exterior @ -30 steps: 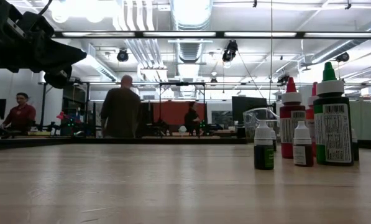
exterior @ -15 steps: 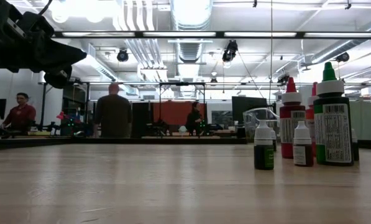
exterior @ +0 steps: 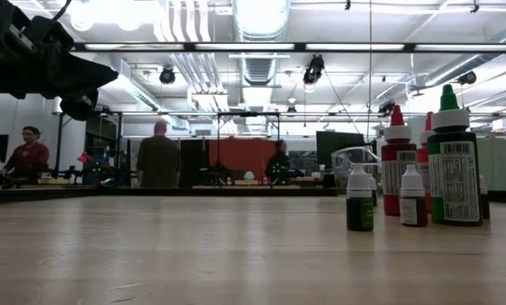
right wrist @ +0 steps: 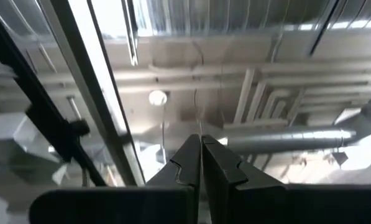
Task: Pick & Place food coloring
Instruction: Put the top yellow big food coloring bottle into the bin
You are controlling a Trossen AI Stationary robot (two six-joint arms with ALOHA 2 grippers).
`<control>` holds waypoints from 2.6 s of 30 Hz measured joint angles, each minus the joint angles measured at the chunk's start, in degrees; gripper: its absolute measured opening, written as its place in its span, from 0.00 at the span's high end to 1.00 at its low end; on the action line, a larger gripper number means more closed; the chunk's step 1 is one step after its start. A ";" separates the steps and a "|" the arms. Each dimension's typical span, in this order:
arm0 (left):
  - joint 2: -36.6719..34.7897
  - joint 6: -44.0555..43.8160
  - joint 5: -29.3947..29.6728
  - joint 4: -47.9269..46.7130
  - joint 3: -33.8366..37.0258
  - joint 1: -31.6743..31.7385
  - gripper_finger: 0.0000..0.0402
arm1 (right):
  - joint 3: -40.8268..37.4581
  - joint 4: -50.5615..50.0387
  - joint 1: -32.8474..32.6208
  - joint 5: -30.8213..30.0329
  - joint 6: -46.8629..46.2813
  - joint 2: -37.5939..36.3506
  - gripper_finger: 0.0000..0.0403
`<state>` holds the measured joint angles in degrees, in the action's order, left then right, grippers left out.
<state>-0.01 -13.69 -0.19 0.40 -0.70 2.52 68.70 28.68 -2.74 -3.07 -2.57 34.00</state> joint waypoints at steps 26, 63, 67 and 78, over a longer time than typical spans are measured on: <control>0.00 -0.02 0.00 0.00 -0.01 0.00 1.00 | 17.85 -47.48 0.01 -0.11 -1.86 6.60 0.98; 0.00 0.00 0.00 0.00 0.01 0.00 1.00 | 17.90 -79.66 0.01 -0.07 -8.43 13.23 0.98; 0.00 -0.01 0.00 0.00 0.01 0.00 1.00 | 17.90 -83.49 0.00 -0.07 -7.82 14.41 0.98; 0.00 -0.02 0.00 0.00 0.00 0.00 1.00 | 17.88 -91.55 0.02 -0.09 -7.77 17.75 0.98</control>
<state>-0.01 -13.71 -0.19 0.40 -0.70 2.52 86.59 -62.88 -2.72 -3.16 -10.34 51.75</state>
